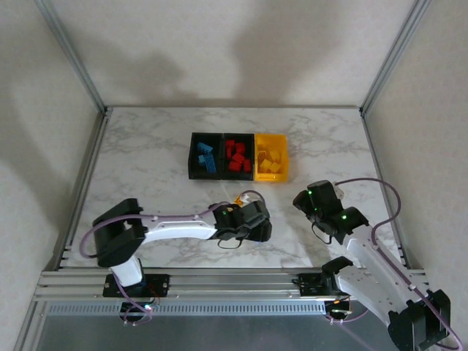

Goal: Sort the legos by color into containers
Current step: Pick up the lego from the middle-left of the table.

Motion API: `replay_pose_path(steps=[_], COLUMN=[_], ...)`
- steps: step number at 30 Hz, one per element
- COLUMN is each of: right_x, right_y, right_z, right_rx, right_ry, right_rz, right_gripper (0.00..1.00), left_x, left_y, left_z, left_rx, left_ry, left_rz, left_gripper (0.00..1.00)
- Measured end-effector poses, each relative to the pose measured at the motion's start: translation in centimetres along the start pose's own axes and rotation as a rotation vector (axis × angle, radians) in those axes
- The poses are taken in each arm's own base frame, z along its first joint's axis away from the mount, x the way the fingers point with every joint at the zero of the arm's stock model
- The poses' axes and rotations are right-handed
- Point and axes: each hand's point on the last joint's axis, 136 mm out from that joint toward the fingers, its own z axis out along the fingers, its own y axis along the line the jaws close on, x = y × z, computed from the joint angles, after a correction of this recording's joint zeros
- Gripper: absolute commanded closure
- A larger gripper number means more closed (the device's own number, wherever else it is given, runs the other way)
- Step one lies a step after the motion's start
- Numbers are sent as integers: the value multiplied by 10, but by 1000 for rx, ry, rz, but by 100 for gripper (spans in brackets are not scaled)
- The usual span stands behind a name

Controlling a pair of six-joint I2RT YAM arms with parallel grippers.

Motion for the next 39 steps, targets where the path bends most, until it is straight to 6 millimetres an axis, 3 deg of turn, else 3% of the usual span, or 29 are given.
replay_pose_path(steps=[10,13,18,20,24,30,35,39], right_x=[-6,-1,3,3,5,6,8,18], right_y=[-16,-19,-18,-17,-15,14,49,69], right_z=[-1,2,2,2,3,-3,-16,-20], right_rx=[3,2,-14,-20,-35,-184,-378,-480], right_ry=[-10,10,24,25,36,55,81,121], right_rz=[31,28,28,29,28,-19,-77,-121], right_gripper=[19,20,20,20,21,22,24,24], left_x=[0,2,3,2,0,-20,-61,-89], left_y=[-5,-2,6,5,6,15,27,41], left_z=[39,49,51,51,48,19,-23,-45], left_rx=[-114,-147,-193,-192,-197,-182,-156,-155], left_ry=[32,42,46,43,39,-14,-118,-182], left_rz=[24,31,43,50,58,33,-29,-70], left_gripper=[36,47,79,85,86,86,86,86])
